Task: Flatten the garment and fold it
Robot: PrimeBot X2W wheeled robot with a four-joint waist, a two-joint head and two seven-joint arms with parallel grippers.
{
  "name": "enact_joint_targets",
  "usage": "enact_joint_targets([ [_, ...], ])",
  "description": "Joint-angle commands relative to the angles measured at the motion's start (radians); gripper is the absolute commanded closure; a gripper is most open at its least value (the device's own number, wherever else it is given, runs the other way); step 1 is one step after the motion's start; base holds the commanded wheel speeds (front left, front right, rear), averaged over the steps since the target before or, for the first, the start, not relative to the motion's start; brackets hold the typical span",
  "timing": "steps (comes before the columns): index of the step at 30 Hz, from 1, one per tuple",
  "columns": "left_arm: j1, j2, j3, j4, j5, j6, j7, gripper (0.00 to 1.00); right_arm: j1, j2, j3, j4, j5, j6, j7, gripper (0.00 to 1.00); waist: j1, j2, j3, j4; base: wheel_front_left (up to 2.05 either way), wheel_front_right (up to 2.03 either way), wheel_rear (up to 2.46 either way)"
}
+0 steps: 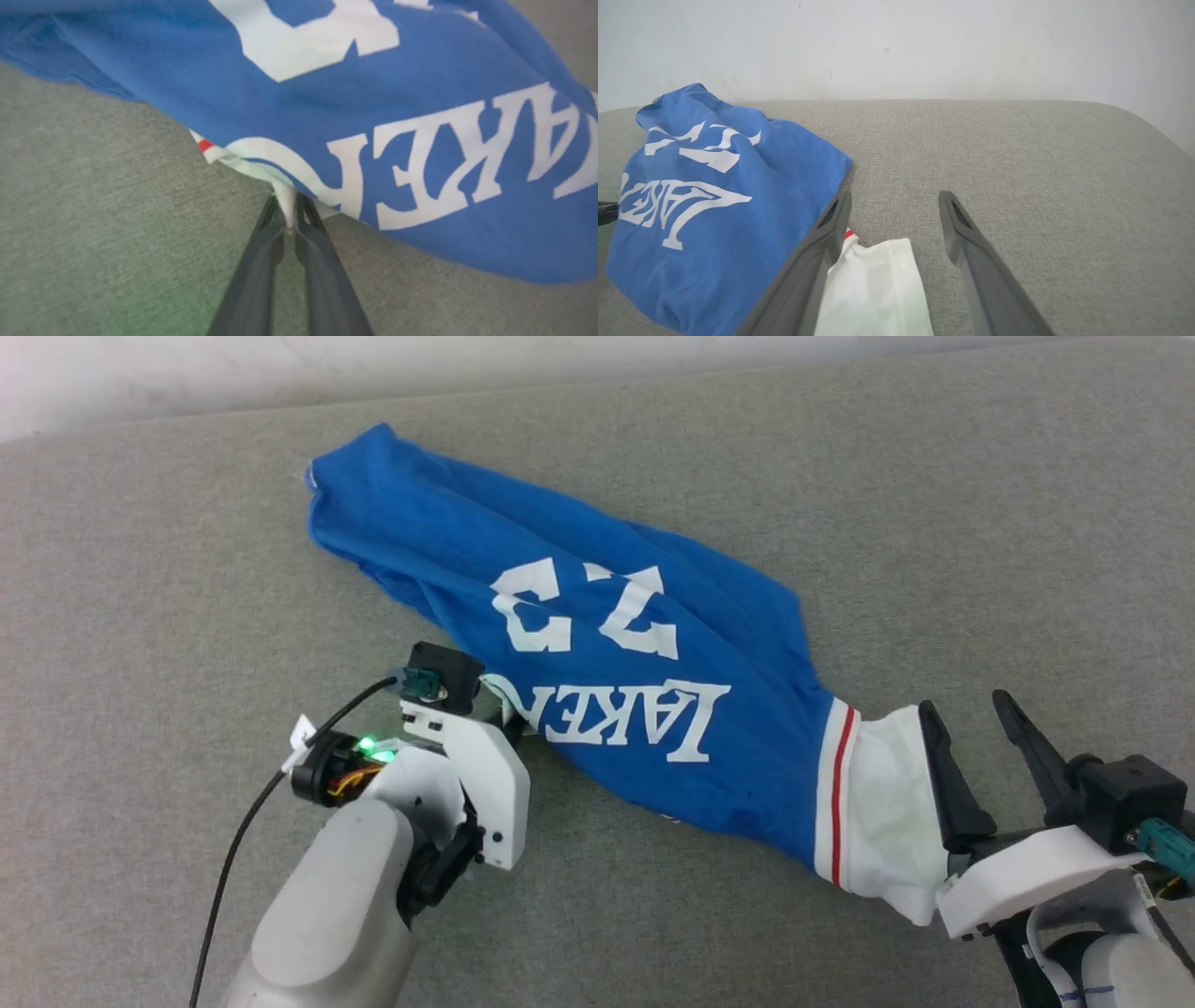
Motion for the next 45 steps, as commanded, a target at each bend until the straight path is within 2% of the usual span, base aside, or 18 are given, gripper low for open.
enact_joint_targets([
  [1,0.01,-0.004,-0.01,0.024,-0.007,-0.011,0.006,1.0,-0.012,0.002,0.0,0.006,-0.003,-0.001,-0.008,0.0,-0.0001,0.0001,-0.006,0.006,0.0,0.0,0.0],
  [7,0.066,0.003,0.014,-0.004,-0.035,-0.005,-0.052,1.0,-0.001,0.003,-0.008,0.018,-0.011,-0.001,-0.001,0.0,-0.0001,0.0001,-0.059,0.033,0.0,0.0,0.0],
  [12,0.186,0.038,0.064,-0.099,-0.077,0.018,-0.09,1.0,0.03,0.007,-0.03,0.031,-0.019,-0.001,0.017,0.0,-0.0001,0.0001,-0.129,0.068,0.0,0.0,0.0],
  [19,0.38,0.116,0.232,-0.3,-0.175,0.091,-0.112,1.0,0.08,0.017,-0.064,0.059,-0.037,-0.001,0.069,0.0,-0.0001,0.0001,-0.193,0.112,0.0,0.0,0.0],
  [24,0.433,0.141,0.292,-0.352,-0.206,0.128,-0.096,1.0,0.1,0.024,-0.078,0.094,-0.045,-0.001,0.12,0.0,-0.0001,0.0001,-0.206,0.137,0.0,0.0,0.0],
  [25,0.433,0.153,0.287,-0.346,-0.184,0.136,-0.096,0.91,0.101,0.025,-0.072,0.101,-0.044,-0.001,0.131,0.0,-0.0001,0.0001,-0.207,0.141,0.0,0.0,0.0],
  [26,0.429,0.167,0.278,-0.338,-0.15,0.145,-0.107,0.0,0.1,0.025,-0.062,0.107,-0.041,-0.001,0.143,0.0,-0.0001,0.0001,-0.207,0.145,0.0,0.0,0.0],
  [30,0.39,0.149,0.255,-0.302,-0.071,0.167,-0.228,0.0,0.079,-0.005,-0.018,0.123,-0.022,-0.001,0.192,0.0,-0.0001,0.0001,-0.212,0.164,0.0,0.0,0.0],
  [34,0.36,0.123,0.239,-0.28,0.009,0.183,-0.43,0.0,0.044,-0.065,0.053,0.14,0.012,-0.001,0.271,0.0,-0.0001,0.0001,-0.215,0.189,0.0,0.0,0.0],
  [38,0.355,0.105,0.195,-0.264,0.083,0.177,-0.618,0.0,-0.007,-0.126,0.125,0.176,0.059,-0.001,0.352,0.0,-0.0001,0.0001,-0.213,0.217,0.0,0.0,0.0],
  [41,0.361,0.082,0.17,-0.271,0.13,0.186,-0.674,0.0,-0.053,-0.161,0.163,0.226,0.081,-0.001,0.402,0.0,-0.0001,0.0001,-0.205,0.244,0.0,0.0,0.0],
  [45,0.371,0.04,0.146,-0.312,0.176,0.19,-0.686,0.0,-0.107,-0.187,0.199,0.306,0.119,-0.001,0.438,0.0,-0.0001,0.0001,-0.184,0.286,0.0,0.0,0.0],
])
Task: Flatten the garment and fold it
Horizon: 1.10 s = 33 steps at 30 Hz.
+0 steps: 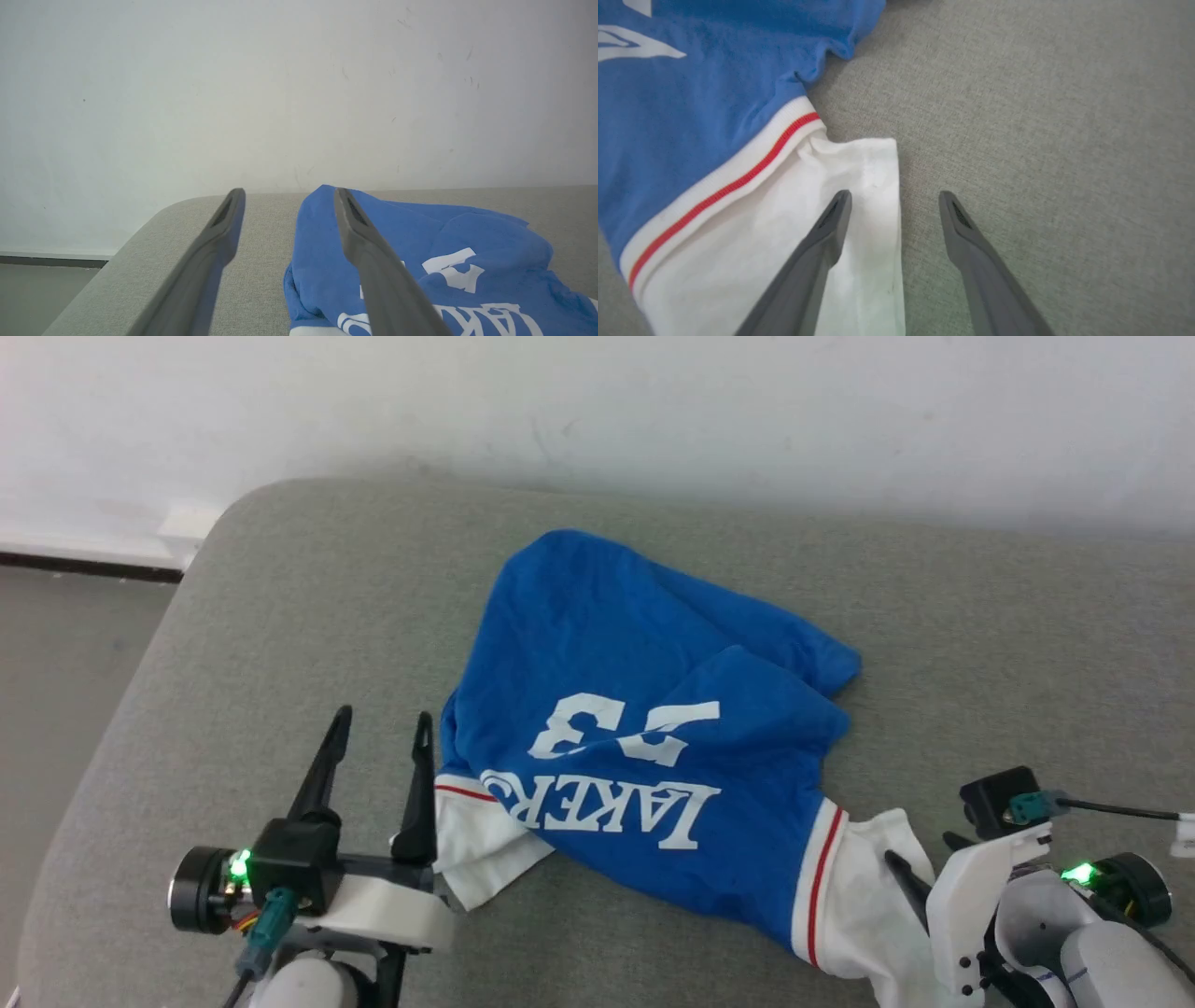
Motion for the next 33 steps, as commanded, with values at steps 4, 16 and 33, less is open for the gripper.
enact_joint_targets([
  [4,0.02,-0.05,-0.003,-0.034,0.04,0.001,-0.005,0.0,-0.057,-0.025,0.058,0.095,0.043,-0.001,0.008,0.0,0.0,0.0,0.039,0.066,0.0,0.0,0.0],
  [16,0.039,-0.088,0.042,-0.013,0.066,-0.049,-0.006,0.0,-0.085,-0.071,0.057,0.113,0.061,-0.001,-0.175,1.0,0.0,0.0,0.024,0.044,0.0,0.0,0.0],
  [33,0.018,-0.137,0.032,0.039,0.095,-0.126,-0.006,0.0,-0.178,-0.215,-0.336,0.202,-0.068,-0.001,-0.104,1.0,0.0,0.0,0.06,0.035,0.0,0.0,0.0],
])
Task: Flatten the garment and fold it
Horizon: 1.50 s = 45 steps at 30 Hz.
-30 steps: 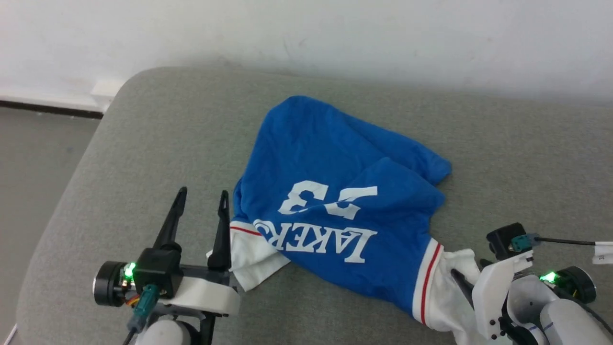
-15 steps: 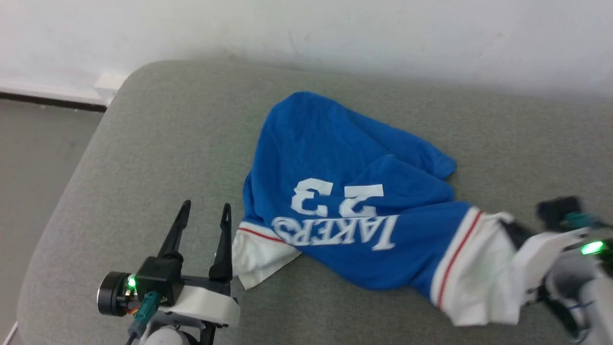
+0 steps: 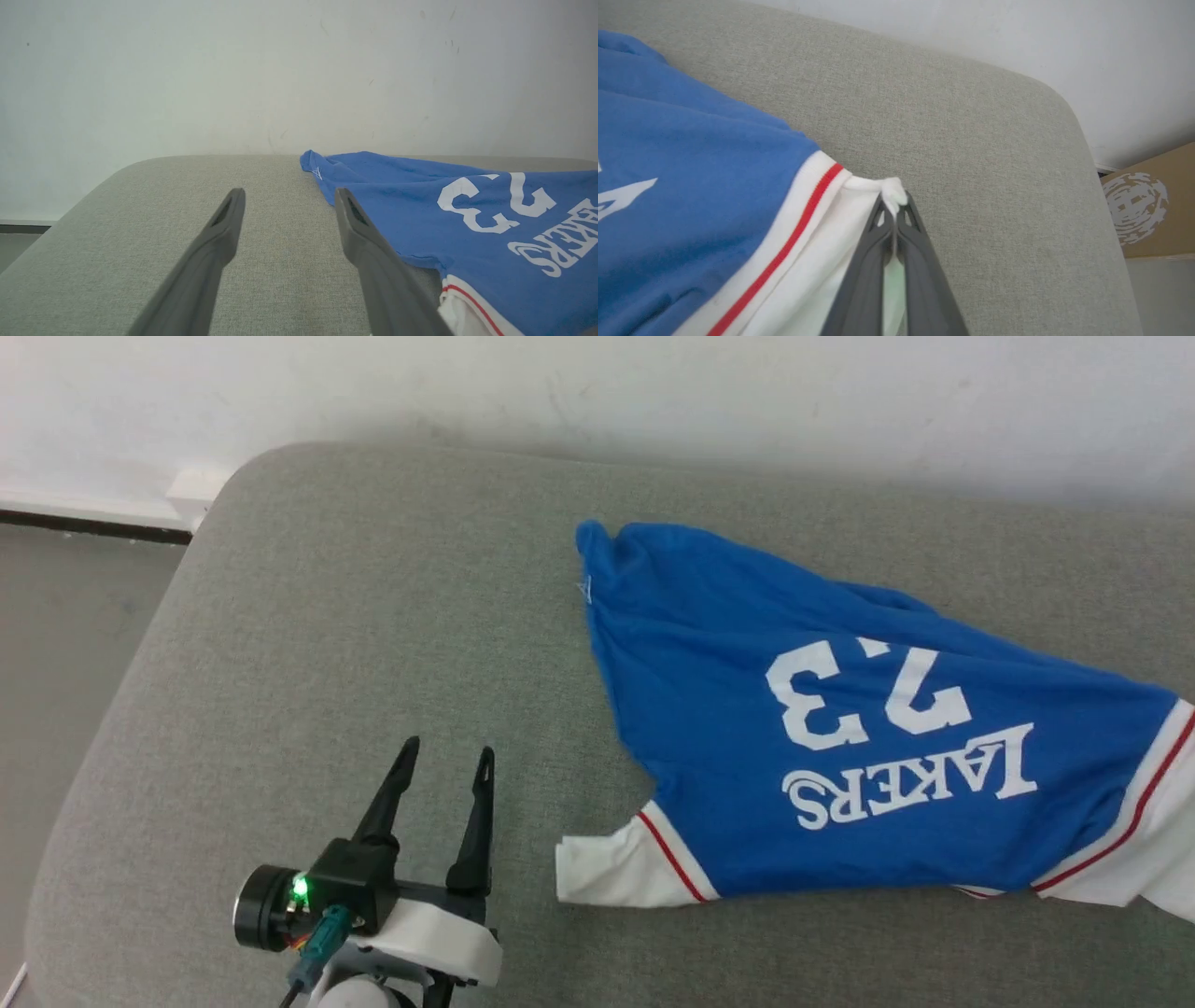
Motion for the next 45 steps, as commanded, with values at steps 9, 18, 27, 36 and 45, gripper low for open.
enact_joint_targets([
  [9,-0.009,0.011,-0.061,0.075,-0.047,-0.124,0.021,0.0,-0.004,0.109,0.011,0.001,-0.047,-0.001,-0.21,0.0,-0.0001,0.0,-0.023,-0.013,0.0,0.0,0.0],
  [18,-0.04,0.168,-0.261,0.056,-0.219,-0.163,0.365,0.0,0.191,0.272,0.014,-0.261,0.006,-0.001,-0.392,0.0,-0.0001,0.0,-0.036,-0.09,0.0,0.0,0.0],
  [27,-0.133,0.302,-0.347,0.025,-0.335,-0.164,0.491,0.0,0.295,0.363,0.014,-0.358,0.011,-0.001,-0.409,0.0,-0.0001,0.0,0.007,-0.145,0.0,0.0,0.0],
  [36,-0.182,0.331,-0.419,0.058,-0.372,-0.164,0.526,0.0,0.269,0.356,0.027,-0.351,0.014,-0.001,-0.407,0.0,-0.0001,0.0,0.026,-0.16,0.0,0.0,0.0],
  [45,-0.218,0.371,-0.516,0.041,-0.444,-0.164,0.509,1.0,0.266,0.361,0.022,-0.329,-0.001,-0.001,-0.41,0.0,-0.0001,0.0,0.011,-0.143,0.0,0.0,0.0],
])
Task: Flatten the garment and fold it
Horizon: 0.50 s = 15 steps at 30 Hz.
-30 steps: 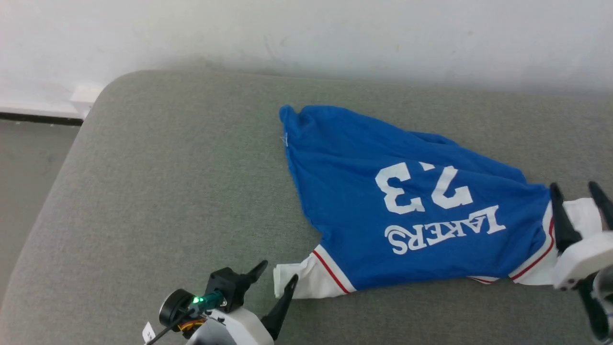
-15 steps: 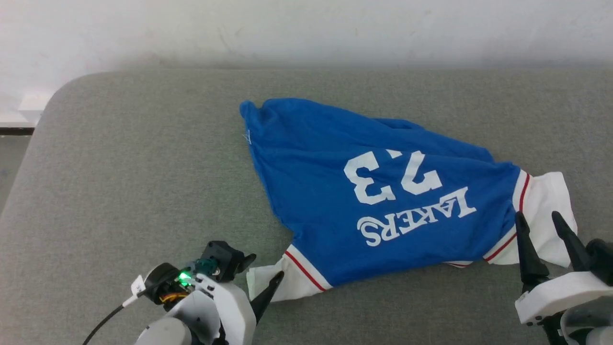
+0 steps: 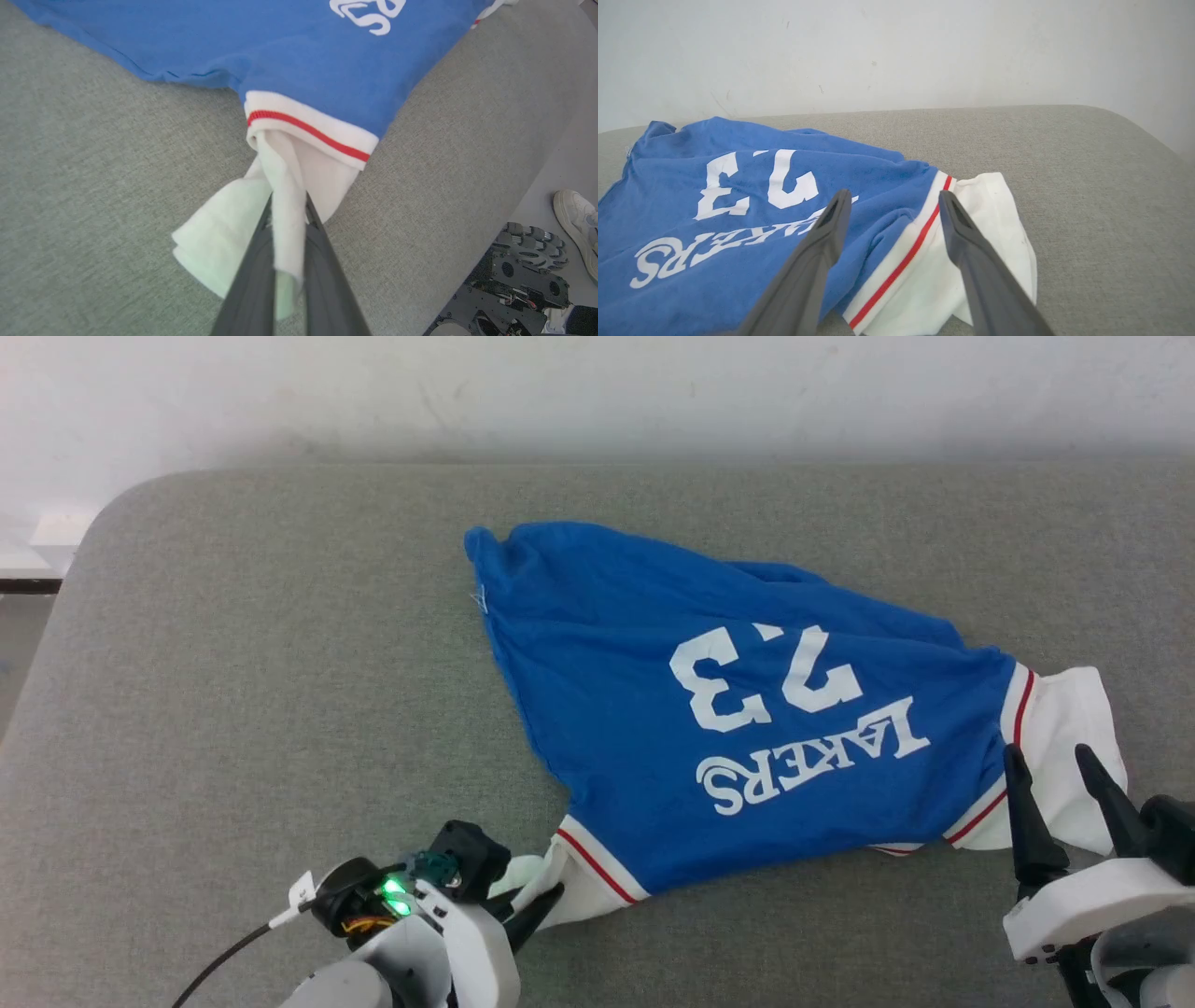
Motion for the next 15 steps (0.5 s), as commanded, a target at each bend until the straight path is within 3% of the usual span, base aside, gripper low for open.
enact_joint_targets([
  [1,-0.019,0.016,-0.008,-0.009,-0.008,-0.007,-0.022,1.0,-0.004,0.001,0.001,0.005,-0.009,-0.001,-0.008,0.0,0.0,-0.0001,-0.017,0.006,0.0,0.0,0.0],
  [8,-0.001,0.033,0.024,-0.109,-0.059,-0.006,-0.08,1.0,0.011,0.004,-0.005,0.001,-0.016,-0.001,-0.013,0.0,0.0,-0.0001,-0.062,0.007,0.0,0.0,0.0],
  [15,0.065,0.111,0.069,-0.35,-0.206,0.015,-0.006,1.0,0.031,0.008,-0.019,-0.026,-0.019,-0.001,-0.006,0.0,0.0,-0.0001,-0.078,-0.006,0.0,0.0,0.0],
])
